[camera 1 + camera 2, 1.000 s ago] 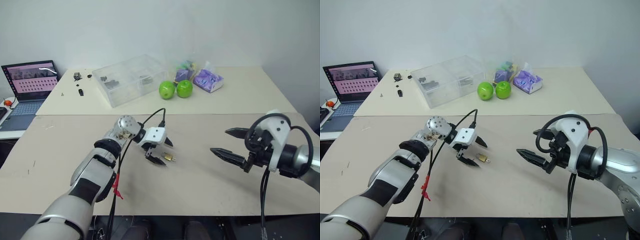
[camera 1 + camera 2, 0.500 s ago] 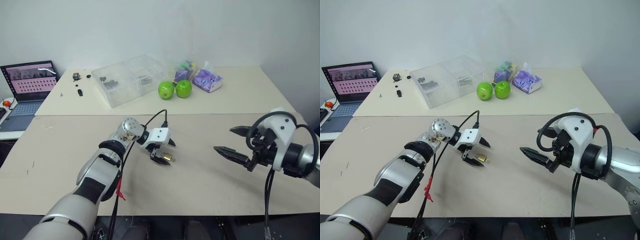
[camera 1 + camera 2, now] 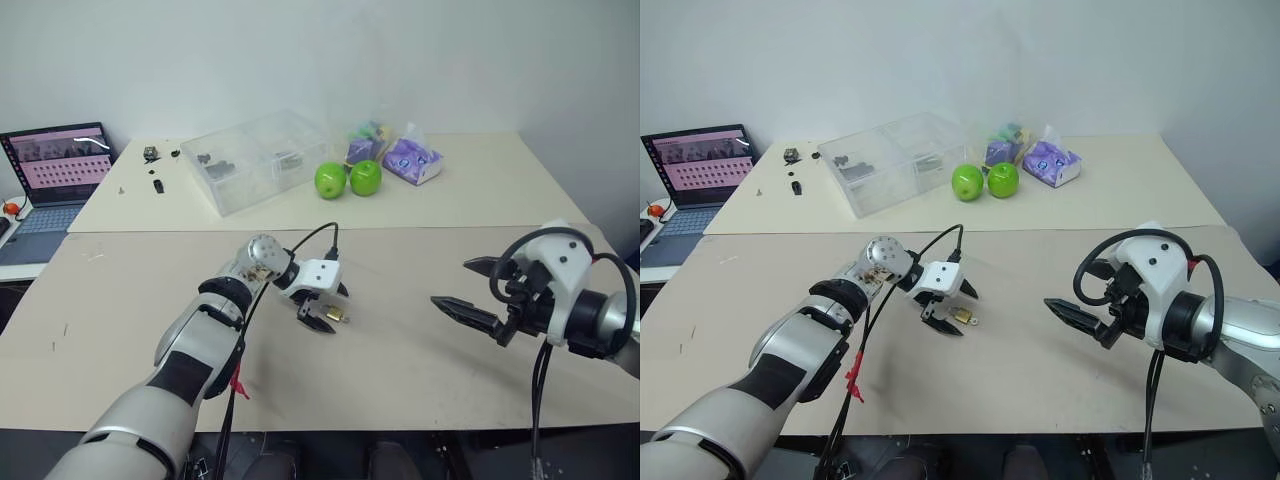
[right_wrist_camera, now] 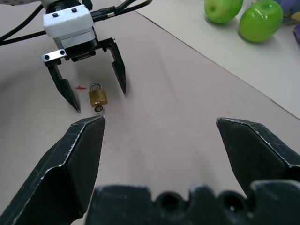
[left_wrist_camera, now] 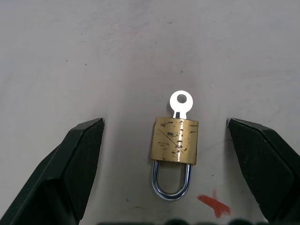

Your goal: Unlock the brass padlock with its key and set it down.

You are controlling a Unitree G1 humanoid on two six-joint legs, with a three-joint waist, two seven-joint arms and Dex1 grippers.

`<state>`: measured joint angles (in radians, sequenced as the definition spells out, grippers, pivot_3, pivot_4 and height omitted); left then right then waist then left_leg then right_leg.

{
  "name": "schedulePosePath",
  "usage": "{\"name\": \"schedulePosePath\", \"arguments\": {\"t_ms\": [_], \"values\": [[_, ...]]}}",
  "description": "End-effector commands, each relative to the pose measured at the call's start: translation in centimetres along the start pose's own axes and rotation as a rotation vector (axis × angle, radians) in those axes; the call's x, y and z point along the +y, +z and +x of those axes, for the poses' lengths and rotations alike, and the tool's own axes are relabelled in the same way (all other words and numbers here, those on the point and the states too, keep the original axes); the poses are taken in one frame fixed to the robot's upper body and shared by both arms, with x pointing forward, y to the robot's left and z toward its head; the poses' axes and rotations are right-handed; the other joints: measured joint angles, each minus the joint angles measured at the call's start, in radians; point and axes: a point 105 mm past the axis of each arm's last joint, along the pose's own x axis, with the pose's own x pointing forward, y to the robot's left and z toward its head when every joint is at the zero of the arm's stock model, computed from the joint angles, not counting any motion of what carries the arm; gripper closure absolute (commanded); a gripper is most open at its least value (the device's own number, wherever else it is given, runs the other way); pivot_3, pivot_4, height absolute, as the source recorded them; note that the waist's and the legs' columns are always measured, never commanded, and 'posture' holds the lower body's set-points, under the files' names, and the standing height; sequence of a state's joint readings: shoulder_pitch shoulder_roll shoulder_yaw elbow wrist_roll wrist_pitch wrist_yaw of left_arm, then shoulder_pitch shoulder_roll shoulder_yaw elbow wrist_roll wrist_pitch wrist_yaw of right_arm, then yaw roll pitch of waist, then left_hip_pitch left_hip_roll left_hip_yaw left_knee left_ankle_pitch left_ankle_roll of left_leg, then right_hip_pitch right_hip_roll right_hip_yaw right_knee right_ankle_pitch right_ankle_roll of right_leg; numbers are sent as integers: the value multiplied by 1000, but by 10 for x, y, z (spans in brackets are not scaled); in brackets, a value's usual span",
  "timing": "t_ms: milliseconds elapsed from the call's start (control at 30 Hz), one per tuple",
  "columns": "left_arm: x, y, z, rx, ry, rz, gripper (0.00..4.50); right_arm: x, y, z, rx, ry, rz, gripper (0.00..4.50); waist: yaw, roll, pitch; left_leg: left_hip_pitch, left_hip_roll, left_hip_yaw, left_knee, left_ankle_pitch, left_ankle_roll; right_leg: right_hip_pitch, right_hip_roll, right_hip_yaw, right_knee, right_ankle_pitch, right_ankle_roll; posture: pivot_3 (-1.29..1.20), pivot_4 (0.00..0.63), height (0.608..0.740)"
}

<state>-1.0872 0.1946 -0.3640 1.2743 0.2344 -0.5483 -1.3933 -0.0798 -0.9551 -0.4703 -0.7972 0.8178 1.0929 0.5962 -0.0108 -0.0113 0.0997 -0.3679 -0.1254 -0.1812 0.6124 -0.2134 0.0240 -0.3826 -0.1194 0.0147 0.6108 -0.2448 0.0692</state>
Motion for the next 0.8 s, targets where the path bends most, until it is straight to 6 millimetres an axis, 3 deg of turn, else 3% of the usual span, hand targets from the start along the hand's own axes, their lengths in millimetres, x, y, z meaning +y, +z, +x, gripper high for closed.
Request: {"name": "schedulePosePath", "arguments": {"t_ms": [33, 133, 400, 667, 800], "values": [[4, 1, -2, 27, 9, 16, 34, -2, 11, -7, -31, -42, -63, 0, 0, 0, 0, 0, 0, 0, 0, 0, 0, 0, 0, 0, 0, 0, 0, 0, 150, 740], [3, -1, -2, 34, -6, 5, 725, -3, 9, -7, -22, -49, -67, 0, 0, 0, 0, 0, 0, 0, 0, 0, 0, 1, 0, 0, 0, 0, 0, 0, 150, 740], [0, 0, -4, 9, -20, -7, 3576, -4, 5, -7, -3, -55, -75, 0, 3, -2, 1, 6, 0, -1, 1, -1, 1, 9, 0, -1, -2, -1, 4, 0, 150, 740], [11, 8, -4, -58, 69, -46, 3709, -7, 5, -2, 2, -51, -88, 0, 0, -2, 1, 6, 0, -1, 1, -1, 2, 9, 0, -1, -2, -1, 4, 0, 150, 740], [26, 20, -18, -131, 139, -91, 3709, -5, 6, 2, -11, -25, -89, 0, -1, -2, 1, 5, 0, -1, 1, -1, 2, 9, 0, -1, -2, -1, 4, 0, 150, 740]]}}
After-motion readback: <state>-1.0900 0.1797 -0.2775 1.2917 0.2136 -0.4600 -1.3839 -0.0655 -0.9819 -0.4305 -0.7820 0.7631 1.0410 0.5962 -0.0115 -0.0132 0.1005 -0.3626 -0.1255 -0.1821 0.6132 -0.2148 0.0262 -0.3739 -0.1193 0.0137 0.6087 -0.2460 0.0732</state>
